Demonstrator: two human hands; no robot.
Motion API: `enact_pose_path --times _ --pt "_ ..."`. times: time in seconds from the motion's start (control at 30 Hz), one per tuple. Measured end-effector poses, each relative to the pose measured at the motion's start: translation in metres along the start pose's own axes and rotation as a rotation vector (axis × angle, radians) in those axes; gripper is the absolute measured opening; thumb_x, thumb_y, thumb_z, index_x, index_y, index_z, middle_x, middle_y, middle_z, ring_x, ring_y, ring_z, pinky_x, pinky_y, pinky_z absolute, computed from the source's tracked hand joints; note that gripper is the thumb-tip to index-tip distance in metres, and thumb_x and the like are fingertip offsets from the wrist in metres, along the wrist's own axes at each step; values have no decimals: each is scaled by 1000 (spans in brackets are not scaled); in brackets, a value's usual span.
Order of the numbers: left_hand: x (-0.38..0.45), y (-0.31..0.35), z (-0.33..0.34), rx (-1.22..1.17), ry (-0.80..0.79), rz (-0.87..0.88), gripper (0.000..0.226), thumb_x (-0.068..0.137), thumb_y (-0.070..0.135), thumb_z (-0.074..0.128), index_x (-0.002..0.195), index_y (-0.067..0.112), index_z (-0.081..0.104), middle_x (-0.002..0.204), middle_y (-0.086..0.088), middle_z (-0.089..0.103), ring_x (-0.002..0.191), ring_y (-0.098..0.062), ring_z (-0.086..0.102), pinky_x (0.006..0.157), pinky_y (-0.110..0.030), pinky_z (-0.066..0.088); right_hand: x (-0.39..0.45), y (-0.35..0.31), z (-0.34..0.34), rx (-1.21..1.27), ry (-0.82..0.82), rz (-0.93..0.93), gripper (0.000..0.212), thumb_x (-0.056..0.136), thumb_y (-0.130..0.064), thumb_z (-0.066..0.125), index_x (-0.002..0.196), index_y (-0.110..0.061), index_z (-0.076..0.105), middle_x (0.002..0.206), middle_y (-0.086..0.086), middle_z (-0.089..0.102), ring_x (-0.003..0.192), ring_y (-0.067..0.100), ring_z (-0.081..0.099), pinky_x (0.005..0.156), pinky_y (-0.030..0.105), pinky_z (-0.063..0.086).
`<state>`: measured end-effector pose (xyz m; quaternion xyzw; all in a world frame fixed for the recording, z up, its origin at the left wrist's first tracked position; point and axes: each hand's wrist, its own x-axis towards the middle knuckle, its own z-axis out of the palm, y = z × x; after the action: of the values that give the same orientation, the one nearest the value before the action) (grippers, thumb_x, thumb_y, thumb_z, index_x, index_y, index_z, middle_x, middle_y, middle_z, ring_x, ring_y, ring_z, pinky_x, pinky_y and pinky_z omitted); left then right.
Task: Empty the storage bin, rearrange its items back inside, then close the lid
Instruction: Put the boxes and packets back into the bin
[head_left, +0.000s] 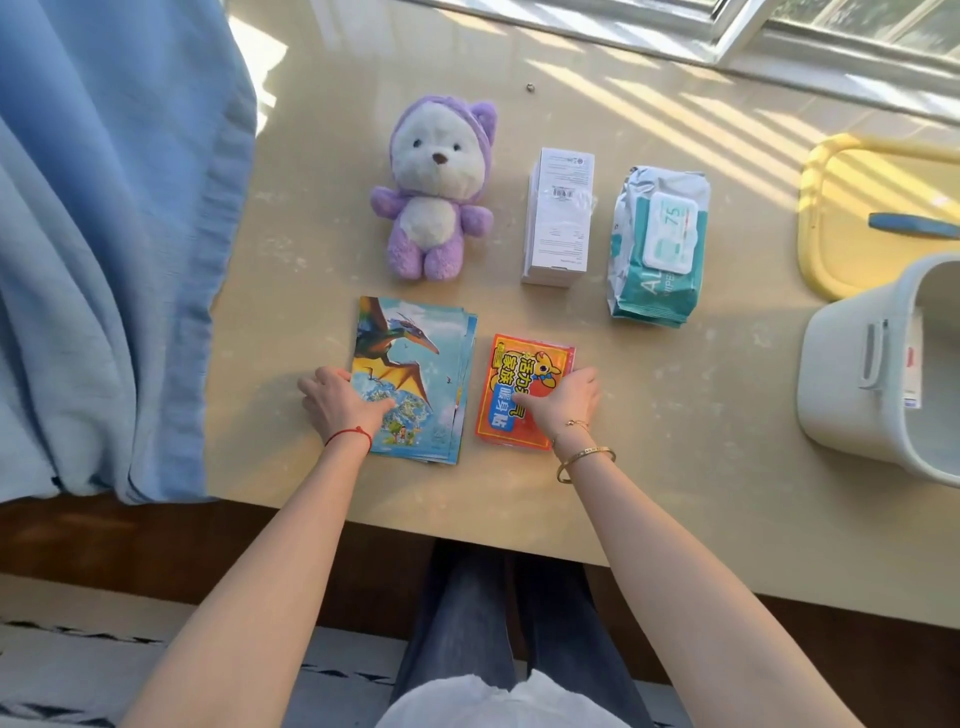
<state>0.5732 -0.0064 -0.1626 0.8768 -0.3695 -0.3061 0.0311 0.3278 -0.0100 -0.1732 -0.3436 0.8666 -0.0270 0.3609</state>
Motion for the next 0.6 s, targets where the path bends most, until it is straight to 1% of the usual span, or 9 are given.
enact_pose_path --times 0.07,0.17,0.27,0.33,0.4,0.43,0.5,0.53,0.6 --pt "3 2 0 13 -25 -19 78 59 28 89 117 3 45 125 -18 46 116 -33 46 92 -41 44 1 -2 1 63 -11 39 86 60 -34 88 123 -9 36 126 11 48 121 26 46 99 37 46" --pt "5 3 0 -30 -46 -18 78 60 23 89 119 4 42 123 -18 52 117 -36 49 92 -44 45 3 -1 3 113 -39 80 85 58 -36 89 121 -11 38 123 9 51 118 25 50 96 40 49" --pt "4 2 0 -85 -76 -10 71 60 19 88 115 6 45 116 -17 59 110 -35 54 88 -44 49 4 0 4 74 -64 66 79 59 -43 86 119 -12 45 118 8 54 114 24 53 93 40 52" --pt "3 1 -2 -47 -101 17 59 60 24 87 105 8 52 109 -14 63 106 -34 54 85 -43 50 2 0 3 44 -71 51 77 61 -47 85 119 -13 47 118 7 54 113 23 52 93 39 51" --pt "2 0 0 -1 -117 54 55 61 30 86 101 10 54 107 -12 63 106 -33 51 85 -43 48 -1 0 2 13 -49 16 75 63 -47 83 119 -14 46 118 6 53 112 22 50 94 37 50" --pt "1 -1 1 7 -119 76 55 62 31 85 103 11 54 108 -11 60 108 -32 50 86 -42 46 -4 1 2 20 -34 -16 72 65 -44 83 118 -14 45 117 6 53 111 21 51 93 36 50" --pt "-4 -1 2 10 -117 123 55 65 29 84 106 9 52 112 -13 55 110 -31 47 89 -42 44 -11 2 2 100 -26 -78 62 70 -34 82 113 -14 42 115 6 58 108 21 58 85 32 53" --pt "-7 0 2 2 -116 140 54 67 26 83 106 8 51 112 -13 53 110 -30 47 88 -41 44 -14 2 3 148 -31 -94 59 71 -30 81 109 -16 39 115 6 60 105 21 61 81 33 55" --pt "-13 1 0 -49 -124 155 51 70 20 81 106 6 47 108 -13 54 102 -28 51 81 -38 45 -19 3 2 193 -32 -113 56 73 -27 81 106 -19 35 114 6 63 102 23 65 79 38 58"
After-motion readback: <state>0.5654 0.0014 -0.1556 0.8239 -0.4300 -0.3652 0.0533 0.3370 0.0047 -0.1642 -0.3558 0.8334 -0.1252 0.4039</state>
